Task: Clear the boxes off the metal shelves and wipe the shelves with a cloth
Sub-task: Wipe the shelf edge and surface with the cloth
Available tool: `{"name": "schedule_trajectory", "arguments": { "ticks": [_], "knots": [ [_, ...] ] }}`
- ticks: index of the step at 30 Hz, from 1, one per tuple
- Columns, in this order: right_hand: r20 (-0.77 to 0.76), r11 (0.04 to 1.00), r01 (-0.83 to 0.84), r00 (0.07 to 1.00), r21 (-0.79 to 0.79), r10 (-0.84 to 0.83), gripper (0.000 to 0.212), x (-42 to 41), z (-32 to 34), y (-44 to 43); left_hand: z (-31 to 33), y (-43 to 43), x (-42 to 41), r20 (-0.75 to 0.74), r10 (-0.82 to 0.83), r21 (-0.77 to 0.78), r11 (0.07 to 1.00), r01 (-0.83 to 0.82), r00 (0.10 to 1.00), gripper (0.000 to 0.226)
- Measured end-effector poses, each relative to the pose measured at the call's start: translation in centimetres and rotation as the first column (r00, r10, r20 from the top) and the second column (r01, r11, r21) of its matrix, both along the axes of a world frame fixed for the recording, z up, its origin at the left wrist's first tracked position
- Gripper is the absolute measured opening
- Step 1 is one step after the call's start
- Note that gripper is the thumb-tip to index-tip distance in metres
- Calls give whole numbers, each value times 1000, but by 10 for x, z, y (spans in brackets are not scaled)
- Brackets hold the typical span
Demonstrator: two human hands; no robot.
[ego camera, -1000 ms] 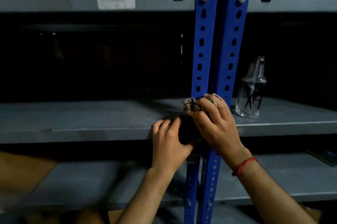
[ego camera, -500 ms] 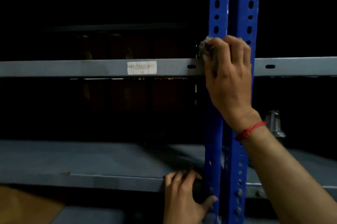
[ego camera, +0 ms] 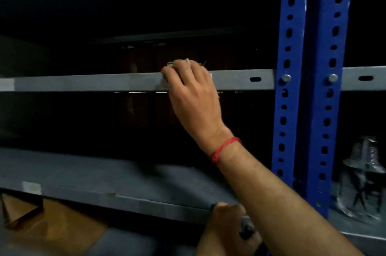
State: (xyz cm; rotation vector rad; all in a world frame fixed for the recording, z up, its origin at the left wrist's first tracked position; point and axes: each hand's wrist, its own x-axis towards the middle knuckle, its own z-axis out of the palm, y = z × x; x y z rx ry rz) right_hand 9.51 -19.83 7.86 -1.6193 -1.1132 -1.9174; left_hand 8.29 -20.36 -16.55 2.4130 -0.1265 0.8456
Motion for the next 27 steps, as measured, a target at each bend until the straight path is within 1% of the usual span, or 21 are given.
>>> {"name": "schedule_trajectory", "arguments": {
  "ticks": [2,4,6,8,11,12,13,14,15,16,17,18,19,22,25,27],
  "knots": [
    [6,999,32,999,0,-32,29,4,-2,-24,16,2,-13,5,-127,-58,990,127,992,36],
    [-34,993,76,997,90,-73,30,13,-5,-64,20,3,-20,51,-159,-79,983,163,986,27],
    [-96,969,148,987,199,-131,29,22,-5,-105,19,2,-23,99,-94,-81,991,102,991,22],
    [-116,950,188,980,250,-164,27,25,-5,-124,18,-2,-21,107,-35,-96,994,45,994,16],
    [-120,951,166,983,259,-138,24,25,-5,-116,32,1,-23,111,-51,-144,987,67,993,25],
    [-132,952,138,986,272,-105,24,26,-4,-113,43,9,-24,182,10,-128,992,14,983,28],
    [-146,952,109,987,287,-68,24,26,-4,-109,59,17,-28,319,103,-93,993,-77,942,28],
    [-159,948,86,987,306,-38,25,26,-4,-106,77,29,-34,504,161,-52,986,-156,849,27],
    [-167,942,74,986,328,-19,26,26,-4,-101,98,44,-38,669,184,-29,975,-222,720,27],
    [-173,937,68,985,342,-8,27,25,-5,-96,123,61,-43,769,202,-19,955,-295,607,31],
    [-179,937,63,984,344,-1,27,23,-5,-89,149,80,-50,806,237,-22,928,-373,543,38],
    [-184,939,53,983,339,11,28,20,-5,-81,172,100,-58,793,295,-35,895,-445,533,47],
    [-185,942,36,982,333,27,29,15,-4,-71,190,123,-62,755,358,-41,862,-505,549,54],
    [-168,959,-18,984,281,68,35,-3,-4,-29,223,194,-72,662,469,11,775,-632,585,68],
    [-133,983,0,991,183,24,34,-15,-10,15,236,250,-78,621,475,111,734,-670,624,76],
    [-70,984,51,997,169,-39,30,-11,-9,21,240,271,-76,646,407,169,748,-641,645,77]
  ]
}}
